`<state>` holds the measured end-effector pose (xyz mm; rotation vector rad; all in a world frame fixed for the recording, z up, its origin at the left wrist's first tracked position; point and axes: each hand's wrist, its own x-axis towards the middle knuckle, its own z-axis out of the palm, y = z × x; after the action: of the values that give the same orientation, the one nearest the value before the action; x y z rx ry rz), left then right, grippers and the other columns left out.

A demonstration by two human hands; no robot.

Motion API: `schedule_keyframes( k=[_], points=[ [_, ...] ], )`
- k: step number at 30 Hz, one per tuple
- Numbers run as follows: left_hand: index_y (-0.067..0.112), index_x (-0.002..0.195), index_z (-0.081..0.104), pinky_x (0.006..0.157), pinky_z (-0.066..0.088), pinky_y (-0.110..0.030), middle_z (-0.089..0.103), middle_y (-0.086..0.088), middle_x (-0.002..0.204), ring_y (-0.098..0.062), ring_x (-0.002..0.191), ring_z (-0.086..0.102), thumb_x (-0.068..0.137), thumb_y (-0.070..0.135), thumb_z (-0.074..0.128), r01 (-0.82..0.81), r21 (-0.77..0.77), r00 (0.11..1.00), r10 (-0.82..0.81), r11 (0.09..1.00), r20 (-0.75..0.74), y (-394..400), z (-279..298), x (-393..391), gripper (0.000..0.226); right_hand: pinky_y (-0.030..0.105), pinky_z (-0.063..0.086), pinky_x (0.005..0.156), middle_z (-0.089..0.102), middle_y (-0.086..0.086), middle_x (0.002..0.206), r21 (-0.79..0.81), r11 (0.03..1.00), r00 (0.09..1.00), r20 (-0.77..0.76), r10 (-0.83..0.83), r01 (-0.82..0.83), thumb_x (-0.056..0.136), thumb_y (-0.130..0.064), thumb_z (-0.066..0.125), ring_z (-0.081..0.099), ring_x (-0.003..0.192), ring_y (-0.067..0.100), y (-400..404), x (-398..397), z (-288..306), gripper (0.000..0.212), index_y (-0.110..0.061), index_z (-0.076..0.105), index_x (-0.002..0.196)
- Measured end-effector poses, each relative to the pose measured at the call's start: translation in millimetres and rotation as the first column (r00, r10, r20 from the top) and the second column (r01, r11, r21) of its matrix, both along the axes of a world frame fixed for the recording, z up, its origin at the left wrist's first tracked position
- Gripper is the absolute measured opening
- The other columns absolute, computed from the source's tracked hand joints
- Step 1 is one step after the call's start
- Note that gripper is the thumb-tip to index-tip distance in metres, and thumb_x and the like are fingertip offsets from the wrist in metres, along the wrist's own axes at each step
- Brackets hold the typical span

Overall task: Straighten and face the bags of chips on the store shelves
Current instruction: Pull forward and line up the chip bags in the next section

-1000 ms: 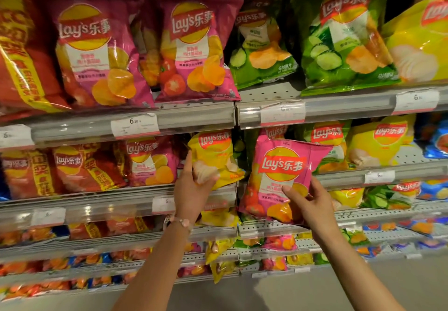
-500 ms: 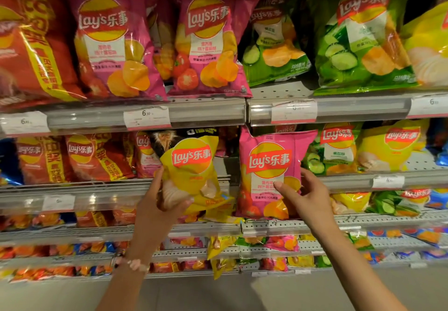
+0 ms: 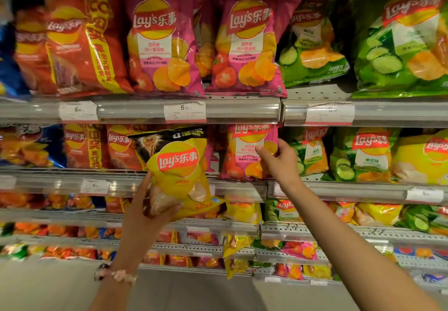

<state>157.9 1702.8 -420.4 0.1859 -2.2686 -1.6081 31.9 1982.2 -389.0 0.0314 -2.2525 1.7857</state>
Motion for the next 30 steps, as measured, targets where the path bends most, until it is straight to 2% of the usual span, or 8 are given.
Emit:
schedule_keyframes(
  k=[6,8,12,17,20,25,28,30],
  points=[
    [0.03,0.144,0.037,0.086,0.052,-0.027,0.055,0.002,0.129,-0.013,0.114,0.054,0.065,0.009,0.083,-0.006,-0.02,1.0,0.005,1.0,-0.013,-8,-1,1,0.093,0.044,0.053,0.088,0.066,0.007,0.099,-0.033,0.999,0.999,0.035,-0.02,0.021,0.087,-0.018,0.067,0.064,0.097,0.026,-21,-34,-12,0.019,-0.015,0.057,0.103],
    [0.027,0.146,0.037,0.08,0.053,-0.015,0.054,0.0,0.132,-0.01,0.113,0.054,0.064,0.011,0.083,0.011,-0.034,1.0,-0.012,0.999,-0.016,-10,-2,-1,0.095,0.043,0.052,0.09,0.065,0.006,0.1,-0.023,1.0,0.997,0.077,0.007,-0.005,0.088,-0.017,0.066,0.064,0.099,0.026,-25,-40,-20,0.023,-0.01,0.058,0.108],
    [0.029,0.145,0.037,0.085,0.051,-0.024,0.056,-0.003,0.128,-0.013,0.112,0.056,0.057,0.025,0.082,0.012,-0.072,0.999,-0.014,0.997,-0.032,-5,-2,-3,0.099,0.05,0.05,0.094,0.067,0.008,0.111,-0.017,0.998,0.983,0.171,0.064,-0.062,0.088,-0.026,0.065,0.063,0.104,0.025,-26,-44,-41,0.035,-0.011,0.056,0.119],
    [0.033,0.143,0.036,0.077,0.049,-0.011,0.059,0.005,0.122,-0.004,0.107,0.058,0.058,0.036,0.089,0.085,-0.075,0.996,-0.087,0.994,-0.019,5,0,-11,0.101,0.048,0.048,0.097,0.066,0.011,0.116,0.012,0.992,0.964,0.239,0.117,-0.124,0.09,-0.027,0.063,0.062,0.107,0.026,-21,-46,-38,0.038,-0.007,0.056,0.121],
    [0.027,0.146,0.035,0.077,0.049,-0.007,0.059,-0.001,0.128,-0.011,0.111,0.059,0.065,0.021,0.084,0.146,-0.062,0.989,-0.147,0.987,-0.004,14,0,-17,0.095,0.049,0.048,0.097,0.067,0.012,0.114,0.008,0.986,0.947,0.281,0.158,-0.167,0.088,-0.028,0.066,0.063,0.106,0.027,-18,-49,-37,0.039,-0.006,0.058,0.119],
    [0.054,0.134,0.034,0.09,0.053,-0.028,0.055,0.003,0.137,-0.011,0.12,0.056,0.059,0.033,0.084,0.22,0.004,0.976,-0.22,0.976,0.002,33,-1,-24,0.093,0.037,0.045,0.1,0.057,0.004,0.126,-0.019,0.992,0.939,0.32,0.125,-0.126,0.091,-0.037,0.06,0.057,0.115,0.022,-16,-26,-18,0.055,-0.01,0.042,0.136],
    [0.051,0.135,0.033,0.092,0.054,-0.033,0.055,0.006,0.136,-0.008,0.118,0.057,0.058,0.029,0.084,0.275,0.039,0.961,-0.275,0.961,0.006,47,-2,-28,0.095,0.033,0.037,0.105,0.047,0.005,0.139,-0.05,0.998,0.967,0.25,0.05,-0.038,0.096,-0.038,0.05,0.046,0.125,0.018,-11,10,-6,0.059,-0.013,0.031,0.146],
    [0.048,0.136,0.034,0.091,0.054,-0.028,0.053,0.013,0.134,0.001,0.117,0.056,0.059,0.025,0.083,0.325,0.053,0.946,-0.325,0.944,0.001,61,-2,-31,0.094,0.025,0.035,0.099,0.047,-0.002,0.132,-0.138,0.99,0.976,0.209,0.066,-0.037,0.098,-0.035,0.045,0.045,0.118,0.01,-6,42,1,0.053,-0.014,0.032,0.145]
  ],
)
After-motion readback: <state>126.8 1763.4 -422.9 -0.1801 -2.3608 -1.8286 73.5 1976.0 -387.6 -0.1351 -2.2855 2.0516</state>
